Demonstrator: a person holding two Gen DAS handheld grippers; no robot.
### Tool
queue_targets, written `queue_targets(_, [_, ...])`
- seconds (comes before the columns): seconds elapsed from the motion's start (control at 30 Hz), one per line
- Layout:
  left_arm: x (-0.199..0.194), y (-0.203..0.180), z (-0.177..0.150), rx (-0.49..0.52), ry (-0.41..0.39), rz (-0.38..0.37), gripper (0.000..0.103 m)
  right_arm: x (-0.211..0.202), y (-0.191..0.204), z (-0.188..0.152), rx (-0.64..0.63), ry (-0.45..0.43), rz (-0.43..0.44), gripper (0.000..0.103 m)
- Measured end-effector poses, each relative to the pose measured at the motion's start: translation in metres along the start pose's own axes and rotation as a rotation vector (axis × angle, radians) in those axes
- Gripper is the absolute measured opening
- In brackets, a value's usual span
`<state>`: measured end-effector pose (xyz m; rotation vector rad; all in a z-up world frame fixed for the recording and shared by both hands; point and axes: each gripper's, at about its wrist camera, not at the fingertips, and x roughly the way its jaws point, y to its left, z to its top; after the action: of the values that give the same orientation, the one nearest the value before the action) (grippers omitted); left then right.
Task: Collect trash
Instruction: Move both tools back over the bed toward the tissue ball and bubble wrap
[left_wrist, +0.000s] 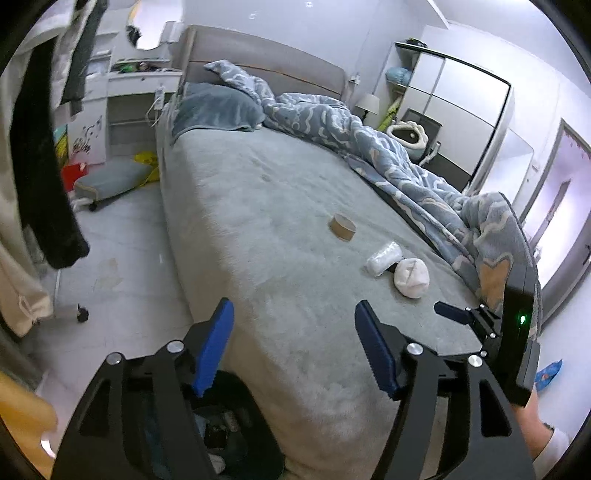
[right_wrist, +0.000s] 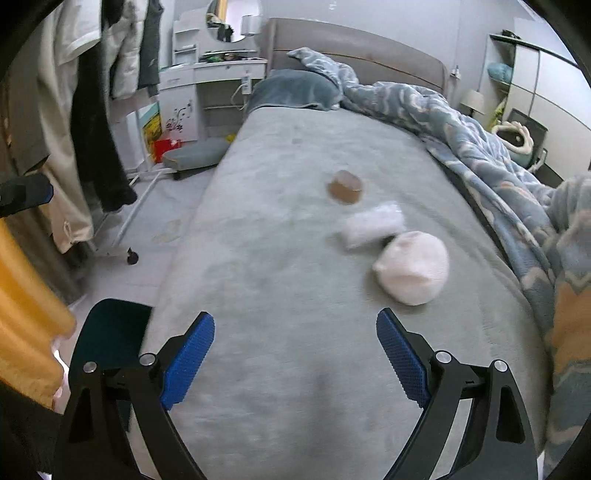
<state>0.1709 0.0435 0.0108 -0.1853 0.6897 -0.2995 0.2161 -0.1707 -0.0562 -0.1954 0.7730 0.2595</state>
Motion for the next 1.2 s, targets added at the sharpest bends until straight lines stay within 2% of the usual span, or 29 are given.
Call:
queue_targets(0.17, [0.022,-0.011,0.009,-0.004,0.004,-0.02,0.076,0.006,-0.035,0.004,0.035,-0.003,-0.032,0.09])
queue_targets(0.33, [0.038,-0.026,0.017,0.062,-0.008,0.003,0.085,0.012,-0.059,0.005,0.049,-0.006,-0.05,0.09])
queue_targets(0.47, [0.048,-0.027,0.023,0.046,-0.01,-0.003,0.087,0.019,-0.075,0.008,0.057,0.0,-0.053,0.09])
queue_targets(0.77, [0.081,-0.03,0.034,0.047,0.006,0.004,0.092,0.037,-0.083,0.026,0.058,0.018,-0.05,0.089])
queue_targets(0.83, [0.087,-0.033,0.034,0.059,0.01,0.01,0.092,0.045,-0.085,0.028,0.063,0.039,-0.055,0.084])
queue_targets(0.97, [0.097,-0.037,0.036,0.061,0.021,-0.008,0.094,0.058,-0.09,0.029,0.085,0.083,-0.061,0.081])
queue_targets(1.03, [0.101,-0.041,0.038,0.077,0.018,-0.018,0.095,0.064,-0.094,0.029,0.097,0.101,-0.052,0.076])
queue_targets(1.1, [0.107,-0.046,0.038,0.104,0.02,-0.024,0.095,0.066,-0.097,0.028,0.115,0.111,-0.023,0.066])
queue_targets(1.2, [0.113,-0.054,0.036,0.136,0.014,-0.026,0.095,0.064,-0.101,0.028,0.138,0.106,0.008,0.06])
